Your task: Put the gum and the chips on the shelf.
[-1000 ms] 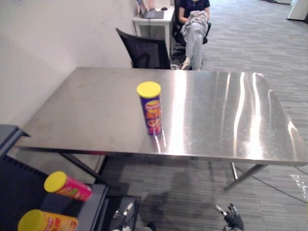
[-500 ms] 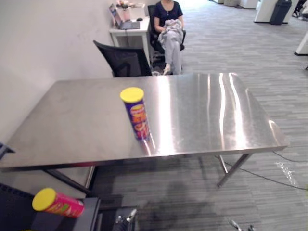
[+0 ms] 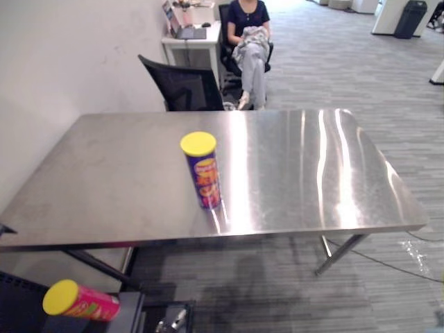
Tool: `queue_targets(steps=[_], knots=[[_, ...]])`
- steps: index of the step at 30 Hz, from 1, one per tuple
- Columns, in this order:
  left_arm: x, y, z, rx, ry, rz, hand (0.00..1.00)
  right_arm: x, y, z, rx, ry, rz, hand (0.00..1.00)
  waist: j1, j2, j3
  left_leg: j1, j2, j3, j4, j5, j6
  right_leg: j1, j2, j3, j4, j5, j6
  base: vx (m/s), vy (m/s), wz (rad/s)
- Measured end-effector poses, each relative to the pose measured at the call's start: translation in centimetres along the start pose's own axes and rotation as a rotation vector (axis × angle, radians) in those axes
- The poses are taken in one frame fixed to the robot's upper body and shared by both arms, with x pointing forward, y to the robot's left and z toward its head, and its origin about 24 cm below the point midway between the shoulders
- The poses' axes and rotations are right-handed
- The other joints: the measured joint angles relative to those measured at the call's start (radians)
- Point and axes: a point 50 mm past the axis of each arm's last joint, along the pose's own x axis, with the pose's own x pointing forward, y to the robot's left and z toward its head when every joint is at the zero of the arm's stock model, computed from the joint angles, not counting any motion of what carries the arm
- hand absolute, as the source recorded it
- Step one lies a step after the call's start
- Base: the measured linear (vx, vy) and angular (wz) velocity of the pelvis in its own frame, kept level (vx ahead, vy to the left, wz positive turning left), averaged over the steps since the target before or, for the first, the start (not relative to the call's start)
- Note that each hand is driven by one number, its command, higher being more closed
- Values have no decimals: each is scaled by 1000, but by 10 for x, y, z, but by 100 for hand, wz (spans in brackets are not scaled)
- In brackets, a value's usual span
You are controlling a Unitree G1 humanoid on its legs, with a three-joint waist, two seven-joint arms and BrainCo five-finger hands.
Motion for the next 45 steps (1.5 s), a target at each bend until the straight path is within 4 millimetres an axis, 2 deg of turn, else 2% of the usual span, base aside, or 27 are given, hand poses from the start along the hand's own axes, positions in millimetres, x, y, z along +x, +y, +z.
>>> queue_targets(steps=[1, 2, 3, 5, 6, 8, 9, 13, 16, 18, 21, 24, 26, 32, 38, 45], knots=[[0, 0, 1, 0, 0, -1, 0, -1, 13, 9, 10, -41, 42, 0, 0, 1, -1, 0, -2, 0, -1, 1, 1, 0, -2, 0, 0, 0, 0, -70, 15, -6], [0, -1, 2, 1, -4, -2, 0, -6, 39, 25, 36, -117, 131, 0, 0, -5, 1, -2, -4, 1, -1, 1, 2, -3, -5, -1, -1, 0, 0, -52, 5, -2], [0, -1, 3, 4, -7, -3, 0, -10, 51, 33, 54, -151, 176, 0, 1, -8, 0, -5, -5, 1, -2, 2, 3, -8, -5, -2, -1, -1, 0, -86, 4, -2], [1, -1, 7, 41, -17, -13, 0, -30, 97, 57, 105, -263, 378, 0, 2, -18, -7, -26, -11, 2, -2, 13, 9, -27, -10, -6, -10, -3, 1, -82, -3, -1], [1, 0, 7, 46, -14, -14, 0, -37, 108, 60, 115, -280, 438, 0, 2, -20, -10, -33, -13, 2, -2, 16, 10, -31, -11, -7, -13, -4, 2, -61, -10, 0], [2, 0, 7, 55, -3, -16, 0, -63, 140, 65, 119, -298, 649, 0, 2, -20, -11, -40, -22, -1, -2, 24, 11, -33, -15, -12, -23, -8, 8, -62, -4, 5], [1, 0, 6, 67, 1, -17, 0, -81, 156, 64, 99, -294, 819, 0, 2, -17, -13, -43, -22, -6, -2, 25, 8, -33, -14, -17, -24, -8, 8, -46, 0, 10], [2, 2, 8, 110, -4, -20, 0, -110, 181, 69, 54, -304, 1170, 0, 3, -17, -16, -66, -23, -30, -1, 35, 10, -35, -13, -39, -40, -3, 13, -17, -16, 19], [2, 4, 7, 121, 4, -15, 0, -129, 204, 72, 88, -229, 1460, 0, 5, -18, -16, -71, -28, -52, 1, 40, 15, -28, -14, -60, -45, -2, 16, 24, -6, 16], [3, 3, 9, 155, -1, -18, 0, -145, 218, 64, 103, -155, 1615, 0, 8, -19, -17, -73, -31, -67, 4, 43, 17, -15, -14, -76, -54, -1, 17, 52, -12, 23], [4, 0, 11, 174, -10, -25, 0, -166, 232, 47, 79, -43, 1751, 0, 17, -18, -17, -82, -34, -103, 4, 49, 18, -5, -14, -111, -53, 0, 16, 30, -15, 33], [5, -1, 12, 182, -11, -28, 0, -181, 244, 33, 46, 31, 1808, 0, 40, -18, -17, -86, -36, -133, 4, 55, 19, 7, -13, -136, -52, 0, 16, 14, -12, 30], [4, -2, 11, 186, -10, -30, 0, -185, 253, 31, 43, 45, 1820, 0, 59, -18, -17, -87, -36, -139, 4, 57, 20, 10, -13, -141, -52, 4, 11, -13, -1, 17], [3, 0, 8, 189, 1, -25, 0, -202, 275, 32, -18, 36, 1889, 0, 76, -16, -7, -89, -43, -168, -1, 70, 22, 25, -16, -168, -51, 3, 9, -38, 4, 13], [3, -2, 9, 220, 0, -36, 0, -204, 286, 22, -114, 57, 1876, 0, 82, -2, 10, -102, -42, -197, -3, 88, 19, 27, -12, -189, -53, -8, -6, -67, -3, 12], [4, -2, 9, 222, 4, -40, 0, -204, 301, 21, -215, 6, 1865, 0, 91, -2, 38, -104, -41, -216, 0, 97, 18, 35, -9, -204, -54, -4, 0, -18, -6, 8]])
